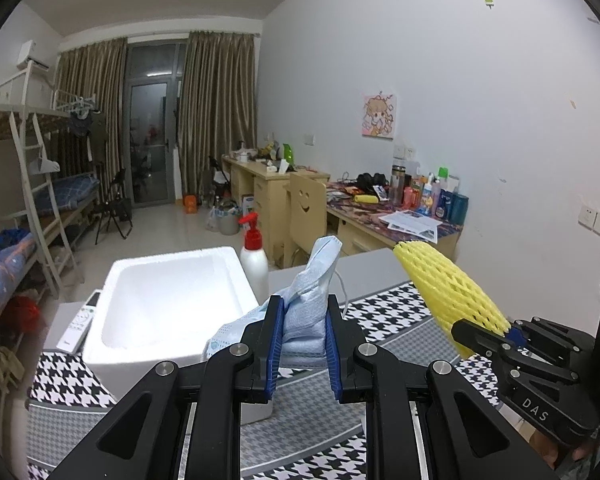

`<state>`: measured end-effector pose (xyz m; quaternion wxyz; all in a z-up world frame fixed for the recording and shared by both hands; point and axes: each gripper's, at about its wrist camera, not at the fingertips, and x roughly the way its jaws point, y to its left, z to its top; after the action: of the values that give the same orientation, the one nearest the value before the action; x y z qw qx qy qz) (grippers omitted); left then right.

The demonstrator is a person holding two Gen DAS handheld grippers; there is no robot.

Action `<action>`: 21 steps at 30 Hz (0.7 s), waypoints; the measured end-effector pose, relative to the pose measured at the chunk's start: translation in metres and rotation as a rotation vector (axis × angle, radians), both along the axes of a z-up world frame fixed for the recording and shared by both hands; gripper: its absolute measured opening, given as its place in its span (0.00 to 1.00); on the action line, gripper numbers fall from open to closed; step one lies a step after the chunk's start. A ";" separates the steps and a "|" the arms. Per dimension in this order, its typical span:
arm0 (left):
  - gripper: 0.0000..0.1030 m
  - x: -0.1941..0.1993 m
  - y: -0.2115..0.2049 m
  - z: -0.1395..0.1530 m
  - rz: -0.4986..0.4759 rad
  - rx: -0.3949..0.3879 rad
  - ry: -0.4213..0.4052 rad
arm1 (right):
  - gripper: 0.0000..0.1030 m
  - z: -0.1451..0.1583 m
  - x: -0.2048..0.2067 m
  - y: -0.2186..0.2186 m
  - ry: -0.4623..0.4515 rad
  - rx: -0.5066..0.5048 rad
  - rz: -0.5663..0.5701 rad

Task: Organize soft objects
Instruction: 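Lift the yellow net and blue mask and carry both toward the white foam box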

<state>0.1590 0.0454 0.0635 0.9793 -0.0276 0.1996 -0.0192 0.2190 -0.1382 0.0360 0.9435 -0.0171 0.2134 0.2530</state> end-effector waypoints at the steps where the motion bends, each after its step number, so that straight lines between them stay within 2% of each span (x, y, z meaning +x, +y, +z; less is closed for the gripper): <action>1: 0.20 0.001 0.001 0.001 0.003 0.000 -0.002 | 0.24 0.001 0.001 0.002 -0.003 -0.001 0.001; 21: 0.20 0.006 0.023 0.022 0.085 0.023 -0.046 | 0.24 0.022 0.011 0.034 -0.039 -0.002 0.074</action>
<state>0.1654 0.0683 0.0853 0.9838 -0.0241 0.1761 0.0240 0.2304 -0.1041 0.0577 0.9374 -0.0306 0.1944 0.2872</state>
